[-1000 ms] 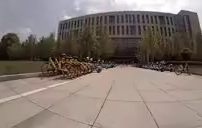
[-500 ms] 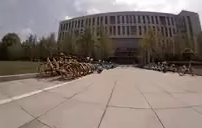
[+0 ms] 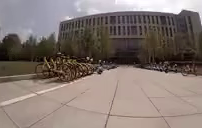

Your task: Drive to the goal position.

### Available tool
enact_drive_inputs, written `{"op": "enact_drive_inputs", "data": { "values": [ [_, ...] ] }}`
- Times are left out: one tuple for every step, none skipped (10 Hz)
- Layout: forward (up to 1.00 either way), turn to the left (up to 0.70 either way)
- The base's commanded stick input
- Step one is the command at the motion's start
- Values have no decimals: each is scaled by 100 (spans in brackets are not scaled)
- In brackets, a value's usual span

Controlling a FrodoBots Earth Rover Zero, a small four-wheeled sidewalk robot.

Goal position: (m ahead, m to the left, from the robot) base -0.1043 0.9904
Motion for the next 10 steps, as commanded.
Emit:
{"op": "enact_drive_inputs", "data": {
  "values": [
    [50, -2],
    [50, -2],
    [50, -2],
    [50, -2],
    [50, -2],
    [50, -2],
    [50, -2],
    [50, -2],
    [50, -51],
    [50, -52]
  ]
}}
